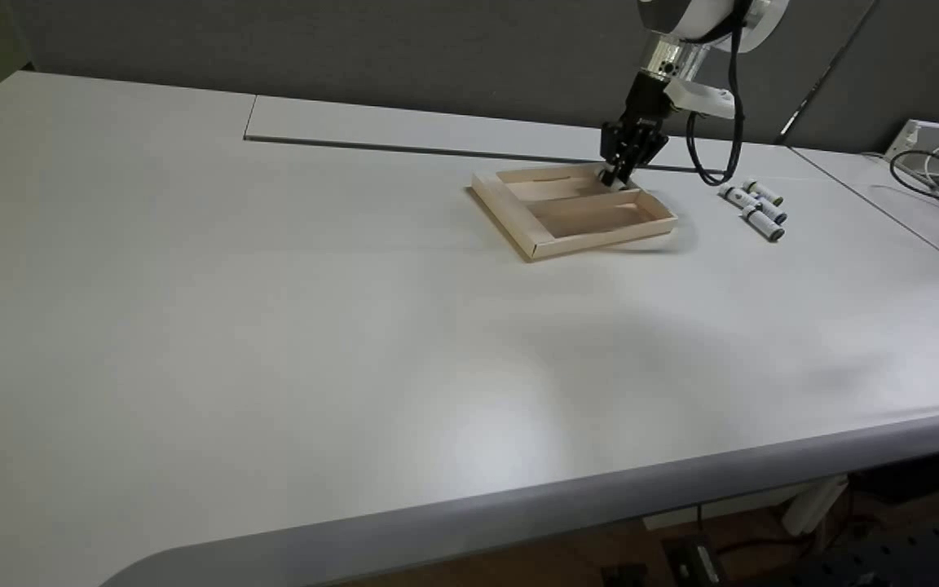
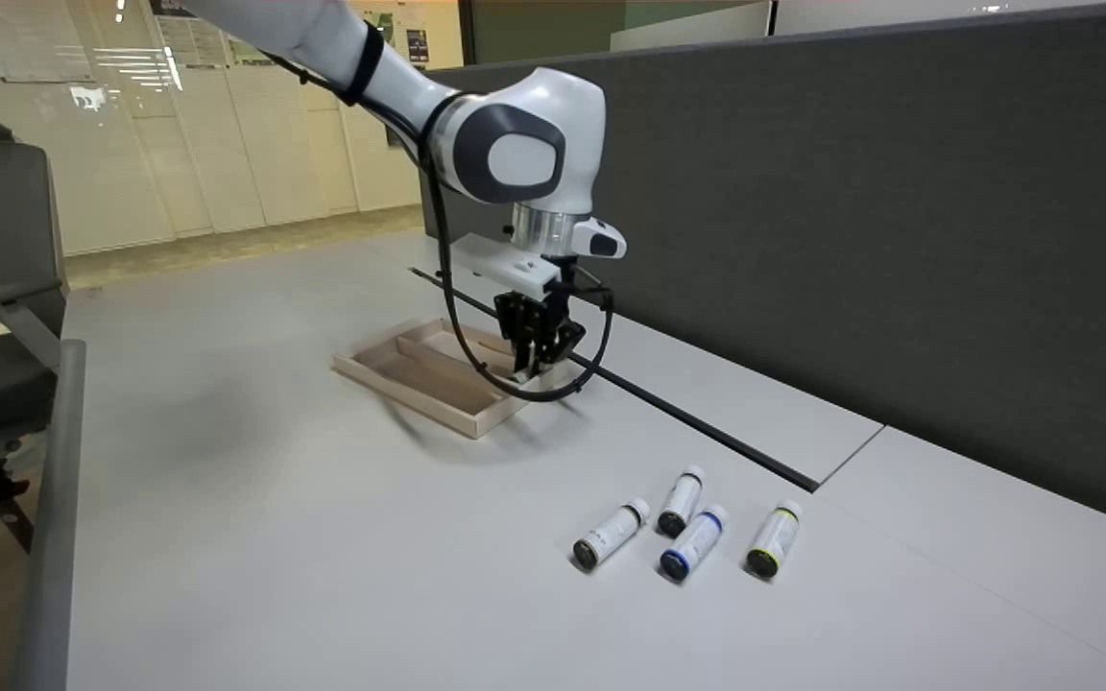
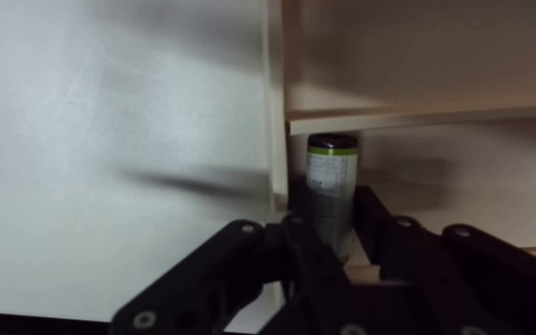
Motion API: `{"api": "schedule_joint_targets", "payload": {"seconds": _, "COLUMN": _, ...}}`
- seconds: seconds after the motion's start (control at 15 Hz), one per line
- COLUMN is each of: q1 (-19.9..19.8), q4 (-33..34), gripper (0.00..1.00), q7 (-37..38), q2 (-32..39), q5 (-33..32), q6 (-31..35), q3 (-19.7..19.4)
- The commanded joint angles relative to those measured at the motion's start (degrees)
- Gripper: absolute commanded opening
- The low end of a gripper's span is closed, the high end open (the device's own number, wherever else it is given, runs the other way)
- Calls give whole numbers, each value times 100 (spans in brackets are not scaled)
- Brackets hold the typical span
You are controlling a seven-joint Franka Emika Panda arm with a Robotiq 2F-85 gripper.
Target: Take the object and put it in the upper segment of the box
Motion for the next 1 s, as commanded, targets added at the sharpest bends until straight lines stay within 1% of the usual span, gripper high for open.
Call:
{"api": "schedule_joint_targets", "payload": {"seconds": 0.0, "q1": -28, "q4": 341, "gripper": 62, "q7": 109, "q2": 56, "q5": -55, "q6": -256, "q3": 62}}
{"api": "schedule_joint_targets", "payload": {"seconds": 0.2, "q1": -65, "q4": 405, "gripper": 84, "q7": 60, "q2": -98, "q5": -17, "q6": -458, "q3": 114}}
{"api": "schedule_joint_targets", "payload": {"seconds": 0.33, "q1": -84, "q4": 456, "gripper": 96, "q7": 40, "q2": -190, "q5": -13, "q6": -587, "q3": 113}}
{"api": "schedule_joint_targets", "payload": {"seconds": 0.4, "q1": -111, "q4": 466, "gripper": 99, "q7": 17, "q2": -249, "q5": -1, "q6": -666, "q3": 117}}
{"api": "schedule_joint_targets", "payload": {"seconds": 0.6, "q1": -225, "q4": 471, "gripper": 100, "q7": -68, "q2": -421, "q5": 26, "q6": -1001, "q3": 114}}
{"api": "schedule_joint_targets", "payload": {"seconds": 0.73, "q1": -321, "q4": 365, "gripper": 100, "q7": -67, "q2": -611, "q5": -12, "q6": -1202, "q3": 30}}
{"api": "schedule_joint_targets", "payload": {"seconds": 0.8, "q1": -210, "q4": 469, "gripper": 100, "q7": -42, "q2": -384, "q5": -30, "q6": -957, "q3": 56}}
{"api": "schedule_joint_targets", "payload": {"seconds": 0.93, "q1": -314, "q4": 469, "gripper": 100, "q7": -76, "q2": -478, "q5": -21, "q6": -1091, "q3": 43}}
